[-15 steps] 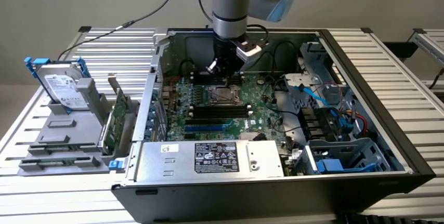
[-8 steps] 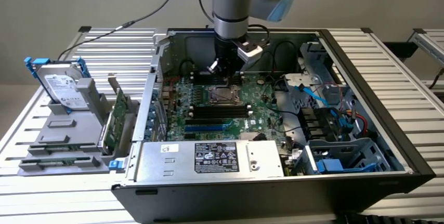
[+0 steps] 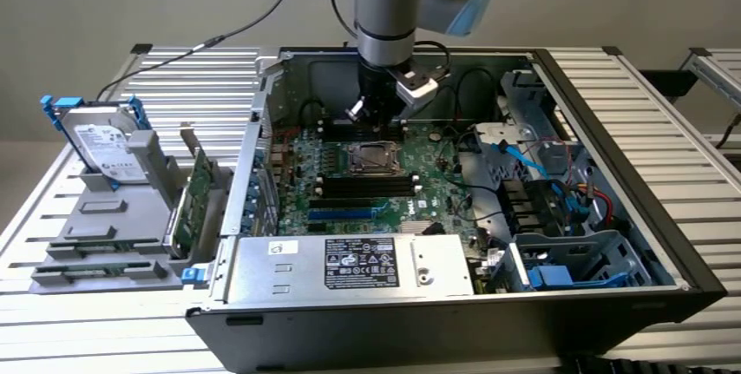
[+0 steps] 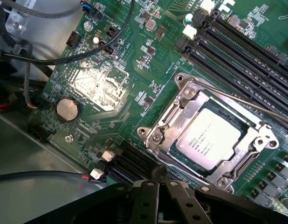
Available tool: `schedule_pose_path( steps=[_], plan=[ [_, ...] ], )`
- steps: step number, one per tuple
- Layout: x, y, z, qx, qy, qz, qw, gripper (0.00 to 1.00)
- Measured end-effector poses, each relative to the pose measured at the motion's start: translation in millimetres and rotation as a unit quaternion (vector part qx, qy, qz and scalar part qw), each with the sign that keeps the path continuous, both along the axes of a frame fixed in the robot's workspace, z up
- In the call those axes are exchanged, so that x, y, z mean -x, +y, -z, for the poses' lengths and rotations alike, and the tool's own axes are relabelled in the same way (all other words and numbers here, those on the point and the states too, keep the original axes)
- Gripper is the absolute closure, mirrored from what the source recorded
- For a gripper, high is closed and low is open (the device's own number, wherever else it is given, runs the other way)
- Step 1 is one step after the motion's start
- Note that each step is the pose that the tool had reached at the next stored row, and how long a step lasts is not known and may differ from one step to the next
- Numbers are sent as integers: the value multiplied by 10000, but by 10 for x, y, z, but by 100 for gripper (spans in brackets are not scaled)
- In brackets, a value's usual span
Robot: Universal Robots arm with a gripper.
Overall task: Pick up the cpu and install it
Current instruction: 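Install the first cpu locking lever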
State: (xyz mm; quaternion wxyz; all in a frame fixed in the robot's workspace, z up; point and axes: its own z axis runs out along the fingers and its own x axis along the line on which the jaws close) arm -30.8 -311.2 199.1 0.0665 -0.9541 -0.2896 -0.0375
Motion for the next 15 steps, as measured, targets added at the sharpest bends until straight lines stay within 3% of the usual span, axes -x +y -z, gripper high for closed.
schedule_pose_path(
  steps=[4,10,15],
  plan=[
    [0,0,-43,-48,35,0,10000,89],
    [0,-15,-131,-62,116,1,9999,89],
    [0,-111,-207,-62,165,1,9998,89]
  ],
)
